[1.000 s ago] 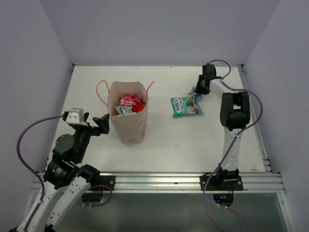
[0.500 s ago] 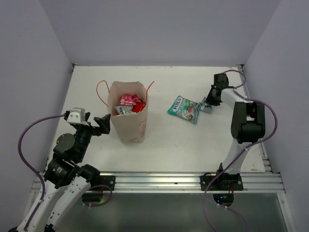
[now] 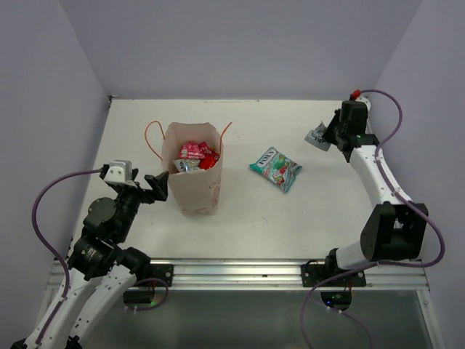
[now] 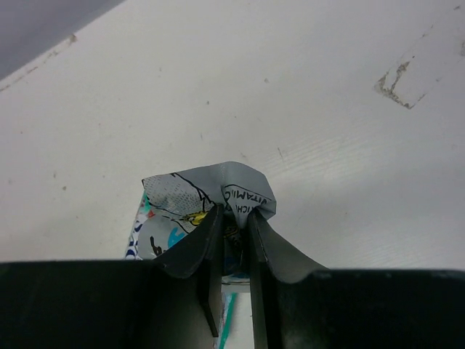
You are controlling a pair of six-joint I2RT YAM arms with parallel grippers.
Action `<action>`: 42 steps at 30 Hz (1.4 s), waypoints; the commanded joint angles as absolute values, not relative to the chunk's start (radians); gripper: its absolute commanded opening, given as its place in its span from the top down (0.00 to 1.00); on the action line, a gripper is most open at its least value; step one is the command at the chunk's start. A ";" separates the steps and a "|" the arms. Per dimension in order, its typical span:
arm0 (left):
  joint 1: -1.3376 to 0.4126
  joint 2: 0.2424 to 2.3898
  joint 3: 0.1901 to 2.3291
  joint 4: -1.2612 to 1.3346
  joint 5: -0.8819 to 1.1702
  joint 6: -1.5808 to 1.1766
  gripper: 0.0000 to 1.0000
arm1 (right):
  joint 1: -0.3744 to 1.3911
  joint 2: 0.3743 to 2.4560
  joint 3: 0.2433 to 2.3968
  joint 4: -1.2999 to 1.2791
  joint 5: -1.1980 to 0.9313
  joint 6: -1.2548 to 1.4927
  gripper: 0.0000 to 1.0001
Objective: Place the snacks into the paper bag
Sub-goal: Pick up the snack from the center of the board, then place the snack in the paper bag.
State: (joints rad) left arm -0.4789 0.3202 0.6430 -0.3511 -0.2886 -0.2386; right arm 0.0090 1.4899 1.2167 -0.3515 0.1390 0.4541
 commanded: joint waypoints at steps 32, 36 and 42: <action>-0.477 0.356 0.640 -0.301 -0.244 -0.209 0.00 | 0.589 1.241 1.520 -0.315 0.098 0.244 1.00; -0.477 0.357 0.641 -0.301 -0.241 -0.209 0.00 | 0.635 1.269 1.581 -0.308 0.094 0.224 1.00; -0.477 0.360 0.640 -0.298 -0.239 -0.207 0.00 | 0.728 1.331 1.681 -0.288 0.074 0.184 1.00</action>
